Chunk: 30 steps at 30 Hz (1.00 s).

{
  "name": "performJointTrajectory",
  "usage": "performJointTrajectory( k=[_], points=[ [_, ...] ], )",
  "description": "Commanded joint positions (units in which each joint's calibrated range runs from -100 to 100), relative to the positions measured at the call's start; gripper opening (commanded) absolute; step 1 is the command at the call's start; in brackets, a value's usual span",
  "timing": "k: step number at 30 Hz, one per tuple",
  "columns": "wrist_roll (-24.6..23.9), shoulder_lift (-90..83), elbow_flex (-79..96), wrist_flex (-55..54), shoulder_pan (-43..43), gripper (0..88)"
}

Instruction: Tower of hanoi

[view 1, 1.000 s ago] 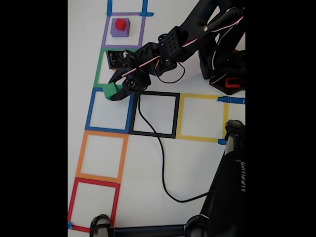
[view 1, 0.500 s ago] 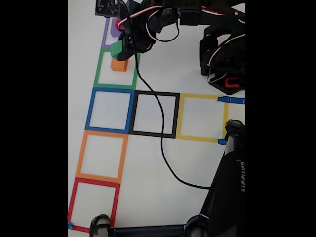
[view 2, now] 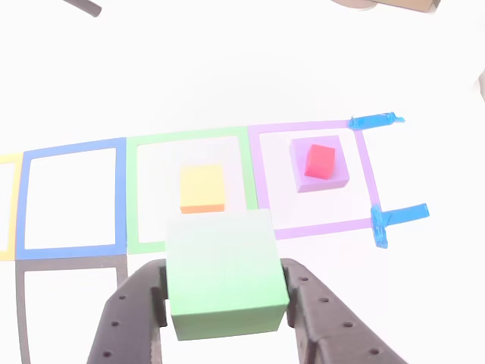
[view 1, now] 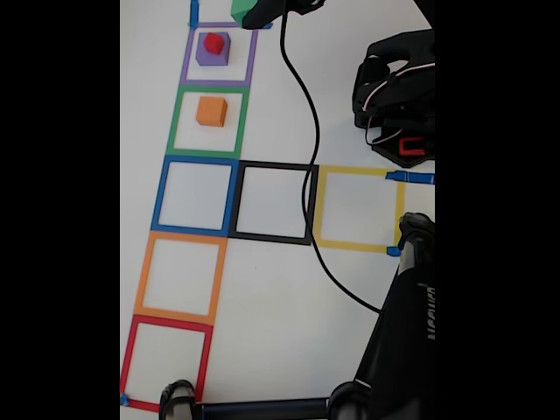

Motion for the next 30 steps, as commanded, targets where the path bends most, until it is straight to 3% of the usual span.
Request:
performJointTrajectory(
  k=[1, 5, 13, 21, 30],
  points=[
    [0.0, -3.8, 9.5, -5.4, 3.3, 1.1],
    [0.0, -8.1, 27.4, -20.3, 4.9, 1.1],
    [0.0, -10.4, 68.3, -66.0, 5.3, 1.4],
    [0.0, 2.2, 81.4, -93.2, 2.5, 1.4],
    [0.0, 20.6, 81.2, -112.5, -2.1, 1.4]
  ],
)
